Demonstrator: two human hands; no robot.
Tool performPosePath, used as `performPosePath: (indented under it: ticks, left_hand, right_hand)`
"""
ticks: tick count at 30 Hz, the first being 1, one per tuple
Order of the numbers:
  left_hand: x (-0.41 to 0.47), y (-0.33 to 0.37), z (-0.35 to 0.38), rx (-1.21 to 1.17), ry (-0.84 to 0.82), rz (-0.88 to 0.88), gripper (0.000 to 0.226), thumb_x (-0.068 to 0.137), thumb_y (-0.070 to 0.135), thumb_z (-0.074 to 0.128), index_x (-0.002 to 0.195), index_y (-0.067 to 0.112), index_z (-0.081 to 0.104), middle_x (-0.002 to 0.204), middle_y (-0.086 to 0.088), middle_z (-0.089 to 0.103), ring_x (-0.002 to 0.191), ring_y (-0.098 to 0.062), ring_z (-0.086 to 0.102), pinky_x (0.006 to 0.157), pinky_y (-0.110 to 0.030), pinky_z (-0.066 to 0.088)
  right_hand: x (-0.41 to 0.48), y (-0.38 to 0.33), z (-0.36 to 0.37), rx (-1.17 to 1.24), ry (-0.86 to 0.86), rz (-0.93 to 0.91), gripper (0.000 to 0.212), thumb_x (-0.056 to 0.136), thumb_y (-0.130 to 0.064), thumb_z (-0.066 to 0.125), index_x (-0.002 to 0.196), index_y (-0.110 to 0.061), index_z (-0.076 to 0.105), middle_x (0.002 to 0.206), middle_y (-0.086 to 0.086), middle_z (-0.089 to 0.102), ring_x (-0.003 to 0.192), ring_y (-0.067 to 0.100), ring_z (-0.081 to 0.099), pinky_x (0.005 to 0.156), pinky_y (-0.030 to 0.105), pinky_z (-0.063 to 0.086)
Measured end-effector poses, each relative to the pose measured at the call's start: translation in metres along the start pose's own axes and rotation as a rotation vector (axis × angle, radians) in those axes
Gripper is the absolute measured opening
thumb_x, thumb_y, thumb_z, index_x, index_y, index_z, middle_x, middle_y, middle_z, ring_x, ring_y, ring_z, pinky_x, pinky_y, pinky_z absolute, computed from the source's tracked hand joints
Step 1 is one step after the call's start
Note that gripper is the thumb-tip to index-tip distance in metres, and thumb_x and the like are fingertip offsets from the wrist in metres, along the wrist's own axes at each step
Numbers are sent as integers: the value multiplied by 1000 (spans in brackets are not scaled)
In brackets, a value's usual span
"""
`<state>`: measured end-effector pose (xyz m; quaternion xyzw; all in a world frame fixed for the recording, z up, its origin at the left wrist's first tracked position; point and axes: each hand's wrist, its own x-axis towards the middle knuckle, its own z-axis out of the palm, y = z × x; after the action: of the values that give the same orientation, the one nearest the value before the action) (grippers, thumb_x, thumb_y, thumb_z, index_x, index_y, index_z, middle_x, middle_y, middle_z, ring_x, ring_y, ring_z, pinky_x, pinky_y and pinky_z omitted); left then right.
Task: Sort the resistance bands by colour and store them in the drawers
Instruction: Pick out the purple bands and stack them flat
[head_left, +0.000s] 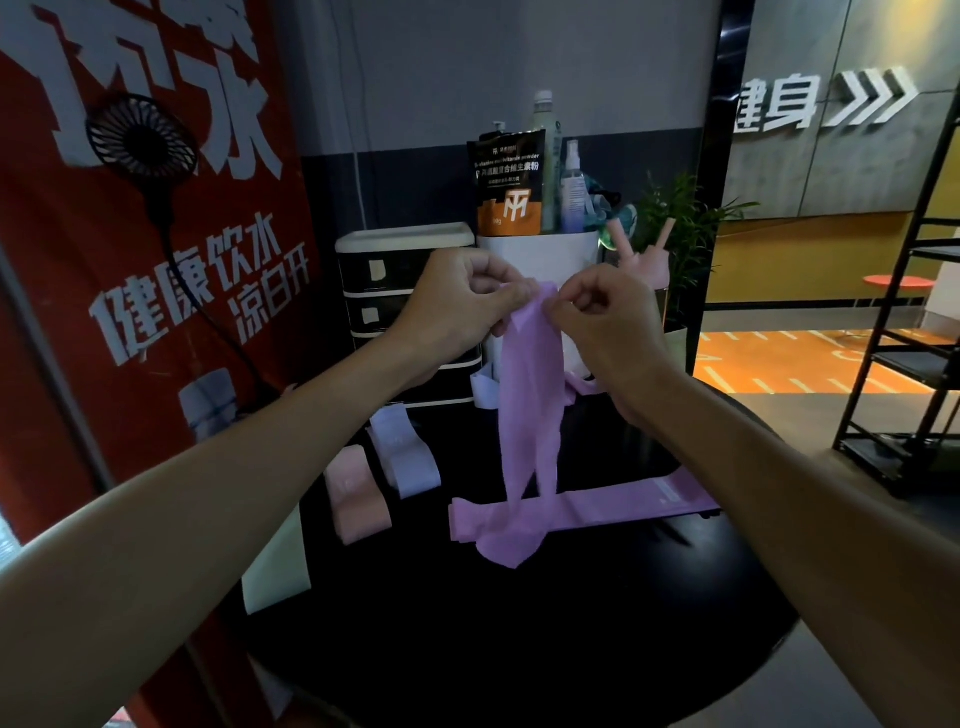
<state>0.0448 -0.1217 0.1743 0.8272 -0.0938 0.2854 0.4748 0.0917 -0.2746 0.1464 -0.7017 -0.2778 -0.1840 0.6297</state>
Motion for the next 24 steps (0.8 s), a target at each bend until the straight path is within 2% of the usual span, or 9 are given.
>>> performPosePath:
  ticks: [3,6,10,13,15,18,19,22,24]
  left_hand:
    - [-1,-1,2,-15,32,-14,25,93,22,70,96,-2,69,74,-23,69,57,-17,58,54,-23,47]
    - [-3,2,6,-41,18,-51,33,102,29,55,97,-1,69,74,-10,68,57,-15,57,50,-22,44]
    - [-6,2,7,-148,-76,-92,45,108,31,36,104,3,71,81,-7,70,60,-17,57,49,-23,39]
    - [-9,0,11,-194,-30,-104,35,108,23,38,102,3,67,74,-7,63,61,-17,55,50,-25,39]
    - [-9,-6,15,-147,17,-111,22,105,20,45,106,9,64,80,-4,61,71,-18,56,55,-27,44]
    - [-15,-23,23,-142,-185,-149,28,102,25,55,127,15,61,112,-3,70,99,-15,66,83,-29,54]
    - [-18,-29,27,-183,-260,-166,32,100,23,59,130,13,60,116,-5,71,103,-15,67,88,-28,54]
    - [-28,-41,37,-266,-304,-218,31,93,11,68,122,1,64,111,-16,74,94,-16,69,81,-20,54]
    - [-31,-48,41,-327,-294,-259,25,91,12,69,110,-4,68,100,-15,75,90,-19,68,86,-28,52]
  right_hand:
    - [-3,-3,-2,7,-52,9,10,92,-9,63,84,-9,69,71,-6,62,59,-6,56,54,8,43]
    - [-4,-5,-4,54,-58,57,26,99,-22,55,83,-10,72,73,-4,69,61,-6,59,51,8,42]
    - [-4,-5,-5,39,-115,88,46,97,-42,54,84,-1,71,85,25,67,71,22,55,66,32,42]
    - [-3,-1,-8,19,-75,89,24,94,-23,61,88,-2,71,76,17,63,66,20,52,59,31,44]
    - [-2,4,-11,3,-61,118,15,93,-16,62,91,-5,71,72,9,62,62,17,51,52,25,42]
    - [-2,10,-14,63,-67,182,11,91,-16,64,92,-7,71,79,15,67,65,22,59,53,30,46]
    - [-2,11,-15,78,-62,188,10,91,-14,65,93,-6,70,84,18,69,69,26,62,54,31,48]
    - [0,15,-20,100,-33,178,12,90,-9,65,98,-1,67,85,16,69,75,23,65,58,31,53]
    - [0,18,-23,91,-17,184,16,89,-8,67,104,-3,68,86,9,69,78,18,66,65,36,58]
